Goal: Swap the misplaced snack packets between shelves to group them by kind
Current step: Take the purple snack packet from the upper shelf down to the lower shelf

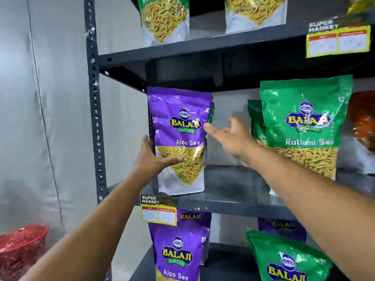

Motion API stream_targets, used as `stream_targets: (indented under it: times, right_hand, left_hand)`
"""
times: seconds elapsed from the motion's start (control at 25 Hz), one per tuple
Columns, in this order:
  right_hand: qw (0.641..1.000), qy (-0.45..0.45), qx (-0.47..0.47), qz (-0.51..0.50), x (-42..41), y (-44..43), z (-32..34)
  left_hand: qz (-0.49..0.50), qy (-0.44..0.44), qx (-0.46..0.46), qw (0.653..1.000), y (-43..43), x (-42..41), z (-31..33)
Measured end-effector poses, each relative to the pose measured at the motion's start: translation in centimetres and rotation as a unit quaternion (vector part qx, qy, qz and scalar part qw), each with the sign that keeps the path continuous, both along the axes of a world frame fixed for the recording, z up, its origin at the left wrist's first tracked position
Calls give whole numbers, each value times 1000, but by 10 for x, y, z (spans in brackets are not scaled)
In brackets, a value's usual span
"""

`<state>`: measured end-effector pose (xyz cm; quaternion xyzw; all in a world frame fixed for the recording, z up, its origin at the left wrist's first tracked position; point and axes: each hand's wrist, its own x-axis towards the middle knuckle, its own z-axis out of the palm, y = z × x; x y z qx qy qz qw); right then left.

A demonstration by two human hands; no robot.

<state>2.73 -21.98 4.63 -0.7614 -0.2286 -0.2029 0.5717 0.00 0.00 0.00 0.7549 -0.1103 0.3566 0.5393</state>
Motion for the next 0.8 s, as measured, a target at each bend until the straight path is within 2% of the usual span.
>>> stream_targets:
  times: [0.04, 0.12, 0.2, 0.32, 0.44, 0.68, 0.8]
  right_hand:
    - [996, 30, 75, 33, 8, 9, 0]
    - [986, 73, 122, 90, 23, 26, -1]
    - [975, 108, 139, 132, 44, 40, -6]
    - [959, 155, 174, 162, 61, 57, -14]
    - [951, 148, 192, 191, 65, 66, -23]
    - [952, 72, 193, 226, 26, 60, -24]
    - [955, 33, 187, 225, -22, 41, -30]
  left_hand:
    - [-79, -10, -40, 996, 4, 10, -1]
    - [-177, 17, -42, 983, 14, 30, -6]
    - [-219, 20, -23, 975, 20, 43, -8]
    - [-248, 44, -22, 968, 23, 47, -11]
    - [-252, 71, -48, 964, 25, 49, -17]
    - [-226, 52, -74, 970, 9, 1, -16]
    - [-224, 14, -50, 973, -5, -48, -23]
